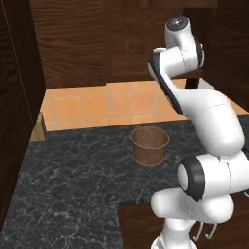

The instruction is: Open the cabinet, pick up the bread from the cabinet and place it in the basket. Then move the basket to the dining counter.

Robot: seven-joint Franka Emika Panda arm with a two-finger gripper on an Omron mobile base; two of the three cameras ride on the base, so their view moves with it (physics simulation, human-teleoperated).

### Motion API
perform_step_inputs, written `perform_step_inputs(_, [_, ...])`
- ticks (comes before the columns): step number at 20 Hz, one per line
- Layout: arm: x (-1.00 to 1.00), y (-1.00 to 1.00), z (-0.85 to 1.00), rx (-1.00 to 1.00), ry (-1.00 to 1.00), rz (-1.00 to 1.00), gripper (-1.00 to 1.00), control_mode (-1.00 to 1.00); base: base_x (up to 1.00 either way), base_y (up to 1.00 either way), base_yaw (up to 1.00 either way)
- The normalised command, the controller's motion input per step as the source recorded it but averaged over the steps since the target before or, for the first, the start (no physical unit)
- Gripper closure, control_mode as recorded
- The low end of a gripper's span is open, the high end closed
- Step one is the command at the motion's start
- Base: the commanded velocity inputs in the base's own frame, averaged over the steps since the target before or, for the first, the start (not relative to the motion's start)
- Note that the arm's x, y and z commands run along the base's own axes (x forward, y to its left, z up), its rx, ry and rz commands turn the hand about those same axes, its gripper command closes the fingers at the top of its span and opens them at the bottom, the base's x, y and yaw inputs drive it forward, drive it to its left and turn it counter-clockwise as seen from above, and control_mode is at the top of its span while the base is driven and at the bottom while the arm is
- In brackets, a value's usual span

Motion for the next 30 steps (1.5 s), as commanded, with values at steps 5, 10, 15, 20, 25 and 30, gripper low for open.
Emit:
perform_step_inputs(5, [-1.00,0.52,0.00,0.10,0.03,0.06,1.00,-1.00,0.00,0.00,0.00])
perform_step_inputs(10, [-1.00,0.38,-0.04,0.07,0.11,0.14,1.00,-1.00,0.00,0.00,0.00])
perform_step_inputs(15, [-0.73,0.33,-0.66,0.10,0.19,0.14,1.00,-1.00,0.00,0.00,0.00])
perform_step_inputs(20, [0.33,0.31,-1.00,0.05,0.16,0.17,1.00,-1.00,0.00,0.00,0.00])
perform_step_inputs(25, [0.84,0.29,-1.00,0.00,0.10,0.16,1.00,-1.00,0.00,0.00,0.00])
perform_step_inputs(30, [0.69,-0.22,-1.00,0.00,0.18,0.13,1.00,-1.00,0.00,0.00,0.00])
